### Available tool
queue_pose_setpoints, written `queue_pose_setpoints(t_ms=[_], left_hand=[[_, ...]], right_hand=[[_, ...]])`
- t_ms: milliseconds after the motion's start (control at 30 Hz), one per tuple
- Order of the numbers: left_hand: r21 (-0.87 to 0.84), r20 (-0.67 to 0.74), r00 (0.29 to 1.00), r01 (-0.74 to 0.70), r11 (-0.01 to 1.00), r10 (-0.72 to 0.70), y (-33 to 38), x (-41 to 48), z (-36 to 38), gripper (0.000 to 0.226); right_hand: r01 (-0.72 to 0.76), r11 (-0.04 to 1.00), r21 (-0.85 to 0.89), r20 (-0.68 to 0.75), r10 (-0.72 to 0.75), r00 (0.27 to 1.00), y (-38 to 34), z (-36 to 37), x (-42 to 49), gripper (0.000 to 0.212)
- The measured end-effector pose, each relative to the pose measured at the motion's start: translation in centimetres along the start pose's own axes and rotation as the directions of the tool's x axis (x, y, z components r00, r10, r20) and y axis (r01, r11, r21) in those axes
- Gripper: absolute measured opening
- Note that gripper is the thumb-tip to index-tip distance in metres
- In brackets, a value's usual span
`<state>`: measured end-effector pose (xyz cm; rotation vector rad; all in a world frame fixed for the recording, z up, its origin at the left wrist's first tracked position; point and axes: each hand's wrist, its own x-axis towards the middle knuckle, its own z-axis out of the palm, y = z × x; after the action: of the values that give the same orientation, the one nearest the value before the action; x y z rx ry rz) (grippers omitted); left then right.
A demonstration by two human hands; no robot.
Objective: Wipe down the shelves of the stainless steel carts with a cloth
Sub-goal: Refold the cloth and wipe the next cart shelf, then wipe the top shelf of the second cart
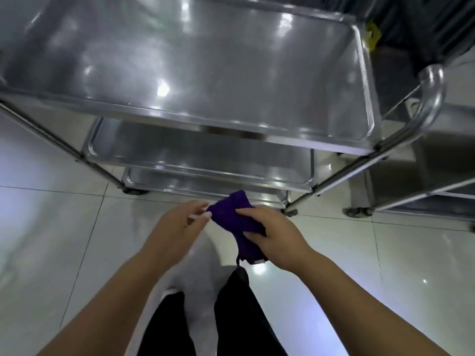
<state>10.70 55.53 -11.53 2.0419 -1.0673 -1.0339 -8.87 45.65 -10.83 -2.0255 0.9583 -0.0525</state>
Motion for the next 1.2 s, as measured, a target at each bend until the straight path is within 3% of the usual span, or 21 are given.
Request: queue_pose_setpoints(t_ms=[100, 167, 300, 400, 467, 667, 800, 1000, 1200], left_hand=[[-0.220, 0.066, 0.998, 0.033, 0.975, -0.019, 4.3, -2.1, -0.5, 0.029], [-0.278, 0.113, 0.993, 0.015, 0.960, 0.017, 6.2, -3.3, -0.5, 0.030], [-0.350, 0.067, 0.993, -0.064, 0.935, 0.093, 8.3, -5.6, -0.3, 0.019], [-0.334, 0.056, 0.981, -0.157, 0.929, 0.186, 9.5, -7.7, -0.3, 0.027], [-0.300, 0.098, 0.963, -0.213, 0.930, 0.252, 10.2, -9.0, 0.2, 0.029], [-0.229, 0.226, 0.900, -0.322, 0.919, 0.372, 13.8, -11.3, 2.4, 0.040], [-0.095, 0.324, 0.817, -0.473, 0.876, 0.476, 17.1, -11.6, 5.0, 0.037], [-0.037, 0.494, 0.747, -0.493, 0.869, 0.445, 24.4, -11.0, 12.4, 0.023], [-0.036, 0.458, 0.746, -0.528, 0.848, 0.484, 34.2, -11.2, 23.0, 0.007]], right_hand=[[0.107, 0.988, -0.111, -0.131, -0.122, 0.984, -2.2, -2.4, -3.2, 0.051], [0.155, 0.974, -0.165, -0.180, -0.185, 0.966, -3.4, -2.8, -5.2, 0.055], [0.123, 0.978, -0.167, -0.200, -0.156, 0.967, -5.0, -2.3, -9.4, 0.066], [0.038, 0.996, 0.086, -0.255, -0.015, 0.967, -5.6, -2.1, -12.6, 0.048], [-0.042, 0.988, 0.151, -0.318, 0.089, 0.944, -5.7, -2.0, -14.5, 0.040], [-0.068, 0.897, 0.438, -0.510, 0.310, 0.802, -5.5, -3.5, -18.0, 0.043], [-0.037, 0.932, 0.360, -0.531, 0.237, 0.814, -3.7, -6.9, -20.5, 0.021], [0.030, 0.941, 0.336, -0.599, 0.189, 0.778, 2.3, -14.1, -25.1, 0.025], [0.039, 0.970, 0.238, -0.754, 0.160, 0.637, 10.0, -23.3, -30.2, 0.029]])
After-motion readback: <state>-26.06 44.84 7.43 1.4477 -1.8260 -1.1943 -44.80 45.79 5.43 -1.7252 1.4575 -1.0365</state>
